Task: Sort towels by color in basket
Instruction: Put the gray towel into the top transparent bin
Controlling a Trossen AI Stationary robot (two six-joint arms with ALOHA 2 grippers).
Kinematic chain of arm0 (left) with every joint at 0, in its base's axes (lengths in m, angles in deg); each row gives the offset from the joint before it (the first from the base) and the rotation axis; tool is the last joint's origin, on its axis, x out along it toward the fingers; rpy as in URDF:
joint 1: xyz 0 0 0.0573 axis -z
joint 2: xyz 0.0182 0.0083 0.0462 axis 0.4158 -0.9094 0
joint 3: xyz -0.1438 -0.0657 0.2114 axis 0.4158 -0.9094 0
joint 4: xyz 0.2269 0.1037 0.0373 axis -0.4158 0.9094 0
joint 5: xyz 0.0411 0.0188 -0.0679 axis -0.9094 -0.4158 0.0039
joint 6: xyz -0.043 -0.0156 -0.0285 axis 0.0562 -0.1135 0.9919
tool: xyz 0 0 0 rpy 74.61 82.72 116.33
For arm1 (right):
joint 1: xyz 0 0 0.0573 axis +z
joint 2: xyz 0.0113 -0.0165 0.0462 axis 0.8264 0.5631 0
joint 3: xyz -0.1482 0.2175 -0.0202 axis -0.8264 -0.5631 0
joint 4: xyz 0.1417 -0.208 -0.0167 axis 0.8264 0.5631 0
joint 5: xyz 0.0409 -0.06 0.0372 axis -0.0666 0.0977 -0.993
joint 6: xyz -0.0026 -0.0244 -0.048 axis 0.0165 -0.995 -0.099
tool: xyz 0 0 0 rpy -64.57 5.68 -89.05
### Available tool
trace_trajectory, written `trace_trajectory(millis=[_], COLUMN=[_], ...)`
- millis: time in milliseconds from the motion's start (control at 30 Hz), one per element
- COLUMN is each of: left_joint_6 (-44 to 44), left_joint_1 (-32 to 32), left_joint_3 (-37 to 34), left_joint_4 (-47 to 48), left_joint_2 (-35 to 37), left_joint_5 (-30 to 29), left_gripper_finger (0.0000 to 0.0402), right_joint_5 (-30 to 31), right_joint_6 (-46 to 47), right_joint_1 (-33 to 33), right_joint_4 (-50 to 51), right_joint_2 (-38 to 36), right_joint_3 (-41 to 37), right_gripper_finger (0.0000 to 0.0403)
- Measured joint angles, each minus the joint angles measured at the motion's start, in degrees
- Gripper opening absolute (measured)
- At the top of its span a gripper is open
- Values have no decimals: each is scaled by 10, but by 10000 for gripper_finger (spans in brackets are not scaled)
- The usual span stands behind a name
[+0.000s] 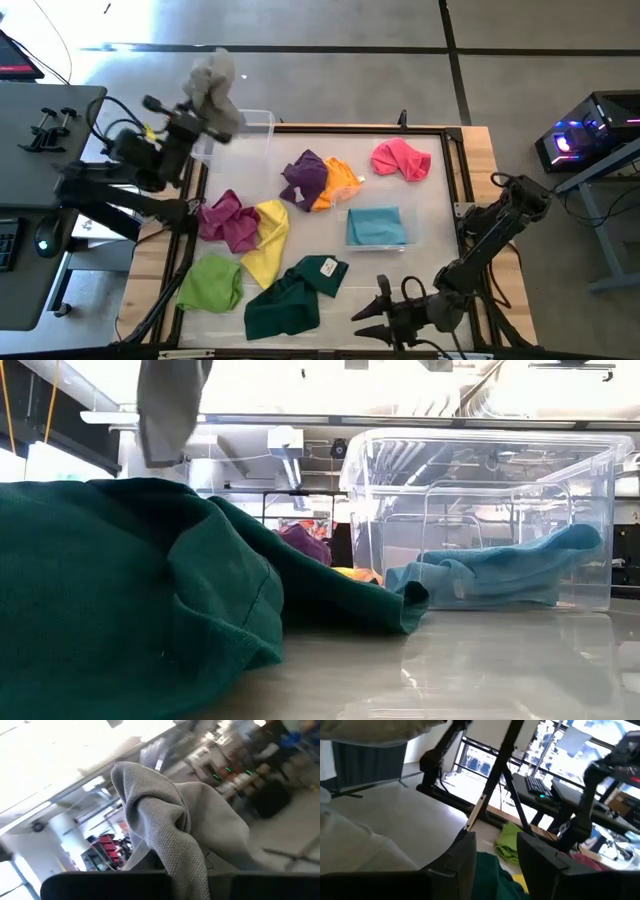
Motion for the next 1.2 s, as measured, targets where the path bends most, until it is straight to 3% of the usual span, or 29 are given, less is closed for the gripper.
trace_trajectory(millis=[233, 400, 567, 900, 1200], left_joint_6=[240, 400, 499, 640, 737], left_joint_1=[-165, -279, -357, -388, -388], left_joint_3=[-35, -79, -122, -143, -142], left_joint_4=[162, 235, 248, 392, 481], left_joint_2=[38, 14, -1, -16, -13], left_joint_5=[168, 201, 255, 271, 320], left_gripper_finger=[1, 1, 1, 8, 111], right_joint_5=[6, 6, 5, 7, 7], right_joint_6=[11, 18, 52, 77, 78], right_joint_1=[0, 0, 0, 0, 0], right_joint_4=[6, 10, 38, 49, 49], right_joint_2=[0, 0, 0, 0, 0], right_joint_3=[0, 0, 0, 0, 0], right_gripper_finger=[138, 138, 138, 138, 138])
